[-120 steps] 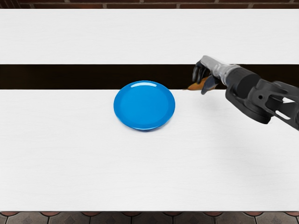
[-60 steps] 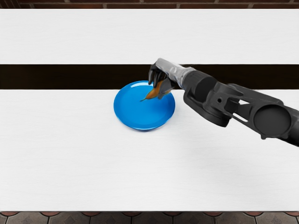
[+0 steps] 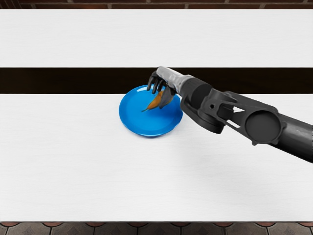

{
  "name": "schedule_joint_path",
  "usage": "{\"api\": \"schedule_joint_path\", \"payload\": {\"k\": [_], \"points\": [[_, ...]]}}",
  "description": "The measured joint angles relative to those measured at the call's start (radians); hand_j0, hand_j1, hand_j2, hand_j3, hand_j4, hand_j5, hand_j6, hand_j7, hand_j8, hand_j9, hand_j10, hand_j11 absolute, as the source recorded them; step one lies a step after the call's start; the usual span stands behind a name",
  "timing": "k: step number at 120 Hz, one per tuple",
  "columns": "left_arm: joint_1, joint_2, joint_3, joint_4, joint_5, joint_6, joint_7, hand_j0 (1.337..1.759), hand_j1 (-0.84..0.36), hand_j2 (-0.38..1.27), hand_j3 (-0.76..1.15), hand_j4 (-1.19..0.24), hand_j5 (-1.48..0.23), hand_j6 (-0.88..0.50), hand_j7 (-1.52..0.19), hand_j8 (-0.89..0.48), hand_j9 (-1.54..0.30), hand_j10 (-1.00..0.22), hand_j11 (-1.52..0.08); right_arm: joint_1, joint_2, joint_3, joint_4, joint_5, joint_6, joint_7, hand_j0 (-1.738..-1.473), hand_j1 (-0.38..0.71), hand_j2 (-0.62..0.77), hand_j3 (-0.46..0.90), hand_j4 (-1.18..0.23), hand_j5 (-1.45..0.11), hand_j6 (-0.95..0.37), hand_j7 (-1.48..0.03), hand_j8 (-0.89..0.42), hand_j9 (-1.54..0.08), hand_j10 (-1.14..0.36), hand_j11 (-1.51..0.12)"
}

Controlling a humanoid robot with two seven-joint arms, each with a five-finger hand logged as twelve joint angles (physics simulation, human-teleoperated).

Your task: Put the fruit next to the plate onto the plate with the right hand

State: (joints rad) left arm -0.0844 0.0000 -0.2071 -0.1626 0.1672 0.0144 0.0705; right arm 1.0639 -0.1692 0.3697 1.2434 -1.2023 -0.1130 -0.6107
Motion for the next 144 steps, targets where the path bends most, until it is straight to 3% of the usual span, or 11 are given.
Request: {"api": "schedule_joint_path", "payload": {"k": [22, 40, 53, 73, 103, 144], "points": [[0.000, 0.000, 0.000, 0.000, 0.000, 0.000, 0.000, 1.658, 0.32, 0.00, 0.00, -0.02, -0.03, -0.02, -0.03, -0.02, -0.03, -0.02, -0.03, -0.005, 0.005, 0.003, -0.001, 0.001, -0.003, 0.000, -1.657, 0.00, 0.10, 0.00, -0.35, -0.47, -0.36, -0.46, -0.27, -0.47, -0.27, -0.47], [0.000, 0.000, 0.000, 0.000, 0.000, 0.000, 0.000, 1.658, 0.32, 0.00, 0.00, -0.02, -0.03, -0.02, -0.03, -0.02, -0.03, -0.02, -0.03, -0.008, 0.004, 0.006, 0.004, 0.008, 0.003, 0.000, -1.658, -0.17, 0.04, 0.00, -0.18, -0.24, -0.18, -0.24, -0.14, -0.24, -0.14, -0.24], [0.000, 0.000, 0.000, 0.000, 0.000, 0.000, 0.000, 1.658, 0.32, 0.00, 0.00, -0.02, -0.03, -0.02, -0.03, -0.02, -0.03, -0.02, -0.03, -0.008, -0.035, 0.025, 0.038, 0.092, 0.068, 0.000, -1.658, -0.24, 0.03, 0.00, -0.11, -0.14, -0.11, -0.14, -0.09, -0.14, -0.08, -0.14], [0.000, 0.000, 0.000, 0.000, 0.000, 0.000, 0.000, 1.658, 0.32, 0.00, 0.00, -0.02, -0.03, -0.02, -0.03, -0.02, -0.03, -0.02, -0.03, -0.022, -0.186, 0.136, 0.103, 0.262, 0.276, 0.000, -1.658, -0.30, 0.01, 0.00, -0.05, -0.06, -0.05, -0.06, -0.04, -0.06, -0.04, -0.06], [-0.001, 0.000, 0.000, 0.000, 0.000, 0.000, 0.000, 1.658, 0.32, 0.00, 0.00, -0.02, -0.03, -0.02, -0.03, -0.02, -0.03, -0.02, -0.03, -0.041, -0.442, 0.227, 0.120, 0.479, 0.556, 0.000, -1.658, -0.34, 0.00, 0.00, -0.02, -0.02, -0.02, -0.02, -0.01, -0.02, -0.01, -0.02], [0.000, 0.000, 0.000, 0.000, 0.000, 0.000, 0.000, 1.658, 0.32, 0.00, 0.00, -0.02, -0.03, -0.02, -0.03, -0.02, -0.03, -0.02, -0.03, -0.046, -0.629, 0.247, 0.118, 0.666, 0.716, 0.000, -1.658, -0.35, 0.00, 0.00, 0.00, 0.00, -0.01, 0.00, 0.00, 0.00, 0.00, 0.00]]}}
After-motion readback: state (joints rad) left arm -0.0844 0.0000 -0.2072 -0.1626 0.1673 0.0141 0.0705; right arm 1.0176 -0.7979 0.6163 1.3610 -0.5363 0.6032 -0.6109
